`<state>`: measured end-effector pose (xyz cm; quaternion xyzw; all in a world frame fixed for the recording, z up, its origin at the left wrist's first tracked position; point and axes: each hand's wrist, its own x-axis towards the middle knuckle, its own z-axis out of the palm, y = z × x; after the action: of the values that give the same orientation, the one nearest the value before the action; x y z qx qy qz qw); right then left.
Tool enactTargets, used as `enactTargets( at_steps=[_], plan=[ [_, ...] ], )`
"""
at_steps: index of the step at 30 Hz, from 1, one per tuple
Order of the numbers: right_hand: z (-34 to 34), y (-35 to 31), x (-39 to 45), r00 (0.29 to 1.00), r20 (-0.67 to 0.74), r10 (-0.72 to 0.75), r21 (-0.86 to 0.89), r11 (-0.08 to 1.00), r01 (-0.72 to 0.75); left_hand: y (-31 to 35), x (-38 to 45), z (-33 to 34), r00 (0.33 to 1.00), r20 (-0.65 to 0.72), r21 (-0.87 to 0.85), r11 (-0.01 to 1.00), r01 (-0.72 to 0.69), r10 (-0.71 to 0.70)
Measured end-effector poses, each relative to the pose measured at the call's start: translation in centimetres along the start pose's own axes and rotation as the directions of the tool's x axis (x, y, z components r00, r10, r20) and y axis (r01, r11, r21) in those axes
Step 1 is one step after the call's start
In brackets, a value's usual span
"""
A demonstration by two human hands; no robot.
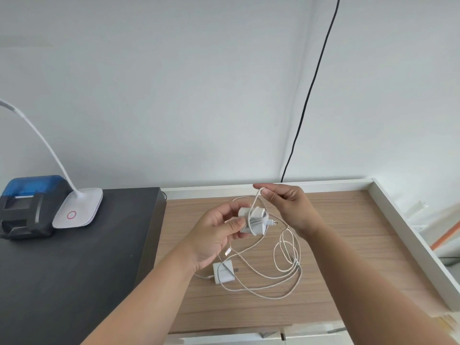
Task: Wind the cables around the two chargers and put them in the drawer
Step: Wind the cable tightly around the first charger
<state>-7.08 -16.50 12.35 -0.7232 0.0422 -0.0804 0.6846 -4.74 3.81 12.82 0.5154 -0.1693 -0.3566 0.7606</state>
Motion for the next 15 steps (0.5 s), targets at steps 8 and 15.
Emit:
enactTargets(
  at_steps=[8, 15],
  plan=[
    [-0.9, 0.4, -0.5, 0.997, -0.061, -0.042, -0.037, 0.999, 0.040, -0.5, 0.0, -0.2, 0.999, -0.045, 0.319, 0.948, -0.001, 0.016],
    [-1.5, 0.8, -0.8, 0.996, -0.085, -0.019, 0.012, 1.000, 0.021, 0.1, 0.3, -0.2, 0.999, -0.033, 0.413, 0.911, -0.006, 0.022]
  ],
)
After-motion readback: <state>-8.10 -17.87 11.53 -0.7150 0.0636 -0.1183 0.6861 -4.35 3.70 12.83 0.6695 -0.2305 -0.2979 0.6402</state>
